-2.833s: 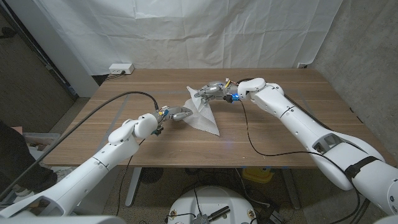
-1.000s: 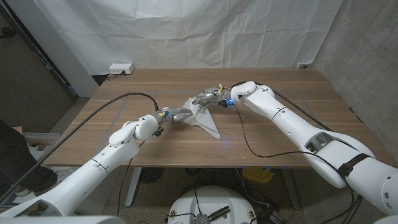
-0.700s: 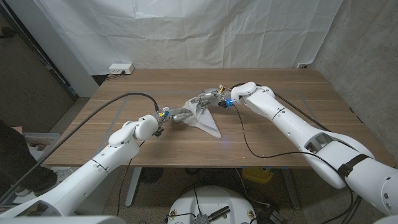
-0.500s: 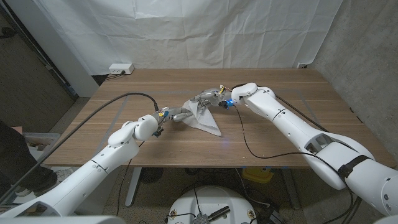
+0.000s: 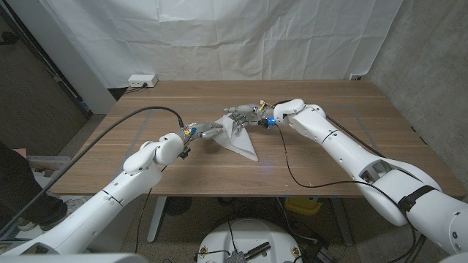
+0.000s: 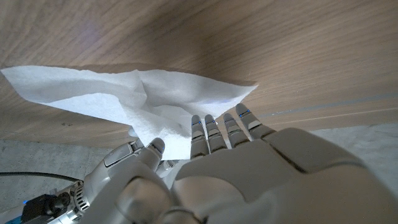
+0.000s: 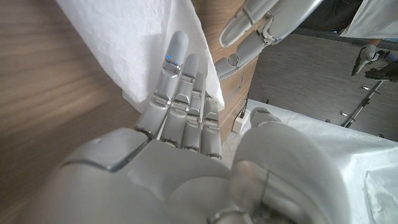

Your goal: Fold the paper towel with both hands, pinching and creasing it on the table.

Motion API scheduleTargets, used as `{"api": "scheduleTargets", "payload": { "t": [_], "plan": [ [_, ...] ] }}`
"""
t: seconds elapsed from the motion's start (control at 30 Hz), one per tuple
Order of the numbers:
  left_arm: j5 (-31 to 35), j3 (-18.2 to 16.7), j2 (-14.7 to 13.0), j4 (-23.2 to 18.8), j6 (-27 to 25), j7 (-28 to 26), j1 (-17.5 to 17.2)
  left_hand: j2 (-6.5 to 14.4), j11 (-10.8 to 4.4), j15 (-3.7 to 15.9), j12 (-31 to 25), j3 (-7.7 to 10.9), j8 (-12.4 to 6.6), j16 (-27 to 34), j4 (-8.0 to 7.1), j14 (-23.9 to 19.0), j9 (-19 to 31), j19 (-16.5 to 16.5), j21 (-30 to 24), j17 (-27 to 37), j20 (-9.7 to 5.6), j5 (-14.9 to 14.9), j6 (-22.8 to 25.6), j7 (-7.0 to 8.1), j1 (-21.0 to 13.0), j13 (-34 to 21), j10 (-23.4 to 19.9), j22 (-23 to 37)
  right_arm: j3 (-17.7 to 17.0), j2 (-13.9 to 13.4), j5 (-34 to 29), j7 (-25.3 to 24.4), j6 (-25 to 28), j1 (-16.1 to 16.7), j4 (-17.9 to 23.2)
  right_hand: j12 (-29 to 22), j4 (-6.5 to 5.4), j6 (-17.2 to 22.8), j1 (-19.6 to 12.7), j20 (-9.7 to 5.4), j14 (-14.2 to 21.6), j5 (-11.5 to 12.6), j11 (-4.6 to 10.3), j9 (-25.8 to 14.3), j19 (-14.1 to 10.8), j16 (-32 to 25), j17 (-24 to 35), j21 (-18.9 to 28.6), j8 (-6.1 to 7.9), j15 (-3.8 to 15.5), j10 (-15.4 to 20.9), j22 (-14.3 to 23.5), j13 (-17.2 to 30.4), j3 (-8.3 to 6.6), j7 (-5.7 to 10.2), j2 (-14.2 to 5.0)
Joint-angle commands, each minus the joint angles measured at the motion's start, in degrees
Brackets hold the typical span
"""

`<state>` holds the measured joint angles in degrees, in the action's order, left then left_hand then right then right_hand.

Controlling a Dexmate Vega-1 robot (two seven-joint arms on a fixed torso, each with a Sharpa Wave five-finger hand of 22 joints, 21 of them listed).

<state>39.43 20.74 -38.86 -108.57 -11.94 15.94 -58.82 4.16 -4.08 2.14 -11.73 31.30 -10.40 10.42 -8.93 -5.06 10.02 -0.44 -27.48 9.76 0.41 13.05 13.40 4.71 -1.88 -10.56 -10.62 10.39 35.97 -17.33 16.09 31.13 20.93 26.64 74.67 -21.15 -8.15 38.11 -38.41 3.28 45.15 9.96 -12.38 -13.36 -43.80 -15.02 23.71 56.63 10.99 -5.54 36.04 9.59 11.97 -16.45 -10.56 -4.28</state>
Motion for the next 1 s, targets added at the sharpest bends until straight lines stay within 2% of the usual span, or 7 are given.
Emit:
{"api": "scheduleTargets", "payload": {
  "t": [0.03,0.13,0.3,0.67,0.77,0.87,1.0],
  "plan": [
    [0.97,-1.87,0.09,-3.25,-1.22,-0.69,-1.72,2.46,0.15,0.96,-0.12,-0.21,0.18,0.19,-0.15,-0.40,0.06,-0.11,0.24,0.06,-0.08,0.28,-0.23,0.02,0.08,-0.22,-0.51,0.13,-0.37,-0.27,0.57,0.99,-2.85,0.62,-0.64,1.21,-0.82,-0.84,4.39,1.15,-0.99,0.12,-0.13,0.37,0.52,0.72,-0.57,-1.54,0.07,-1.27,-0.49,0.03,-0.19,1.84,-1.19,0.60],
    [0.72,-2.49,0.27,-3.60,-0.88,-1.33,-2.15,2.47,0.12,0.76,-0.13,-0.22,0.16,0.25,-0.15,-0.61,0.06,0.02,0.24,0.06,-0.06,0.28,-0.26,0.00,0.07,-0.22,-0.56,0.13,0.34,-0.44,0.23,2.48,-3.00,-0.27,-1.20,2.21,-1.01,-1.41,7.50,2.00,-1.99,0.28,-0.16,0.70,1.46,1.26,-1.07,-2.98,0.05,-2.11,-0.84,0.05,-0.26,3.11,-1.17,0.85],
    [-0.55,-4.07,0.93,-4.10,0.47,-3.52,-3.32,2.48,0.36,0.45,-0.19,-0.23,0.09,0.36,-0.14,-1.07,0.06,0.63,0.13,0.05,0.03,0.27,-0.24,0.09,0.05,-0.22,-0.78,0.13,1.73,-0.31,-1.08,4.33,-4.19,-1.81,-2.33,3.83,-0.61,-2.41,10.07,2.37,-4.16,0.61,-0.13,1.17,3.79,2.24,-1.78,-5.30,-0.03,-2.76,-2.06,0.08,-0.34,3.68,-1.15,0.00],
    [-4.34,-8.72,3.50,-5.10,5.75,-11.61,-7.05,2.55,0.63,-0.11,-0.72,-0.19,-0.33,0.93,0.02,-3.84,0.06,2.86,-0.26,0.02,0.62,0.27,0.67,-0.34,-0.18,-0.20,-2.60,0.15,2.65,1.33,-1.33,9.37,-8.14,-4.29,-7.70,9.17,0.08,-8.50,17.78,4.86,-15.25,1.27,-0.14,2.01,12.15,4.02,-4.32,-14.16,-0.45,-4.19,-7.68,0.13,-0.33,5.74,-1.02,-1.34],
    [-5.01,-9.51,4.20,-4.80,6.63,-12.95,-7.50,2.59,0.65,-0.02,-0.74,-0.15,-0.36,0.90,0.06,-4.03,0.06,3.07,-0.27,0.02,0.70,0.27,0.80,-0.49,-0.25,-0.20,-2.77,0.15,2.17,1.99,-1.09,9.60,-9.51,-4.31,-8.90,9.83,-0.03,-11.62,19.96,5.14,-18.28,1.49,-0.14,2.12,13.96,4.16,-5.19,-16.49,-0.61,-4.41,-9.54,0.14,-0.32,6.48,-0.42,-1.43],
    [-5.26,-9.89,4.79,-4.49,6.84,-13.66,-7.75,2.61,0.70,0.00,-0.73,-0.13,-0.36,0.90,0.07,-4.18,0.06,3.14,-0.27,0.02,0.70,0.27,0.85,-0.39,-0.28,-0.20,-2.80,0.16,1.70,2.65,-0.55,10.62,-10.92,-4.52,-10.53,10.27,-0.09,-14.71,21.74,6.80,-20.62,1.77,-0.05,2.20,15.86,4.25,-5.98,-18.67,-0.74,-4.35,-11.72,0.13,-0.31,7.09,0.10,-1.51],
    [-5.75,-9.94,5.31,-3.70,7.10,-13.78,-7.61,2.66,0.75,-0.02,-0.64,-0.09,-0.33,0.84,0.09,-4.24,0.06,3.20,-0.23,0.02,0.71,0.27,0.81,-0.44,-0.32,-0.20,-2.69,0.16,1.52,3.43,-0.47,12.17,-13.60,-5.03,-13.10,10.91,0.14,-19.57,23.52,7.00,-24.98,2.13,0.09,2.28,18.45,4.49,-7.02,-21.57,-0.89,-4.97,-17.10,0.19,-0.32,7.74,2.50,-1.45]
  ]
}}
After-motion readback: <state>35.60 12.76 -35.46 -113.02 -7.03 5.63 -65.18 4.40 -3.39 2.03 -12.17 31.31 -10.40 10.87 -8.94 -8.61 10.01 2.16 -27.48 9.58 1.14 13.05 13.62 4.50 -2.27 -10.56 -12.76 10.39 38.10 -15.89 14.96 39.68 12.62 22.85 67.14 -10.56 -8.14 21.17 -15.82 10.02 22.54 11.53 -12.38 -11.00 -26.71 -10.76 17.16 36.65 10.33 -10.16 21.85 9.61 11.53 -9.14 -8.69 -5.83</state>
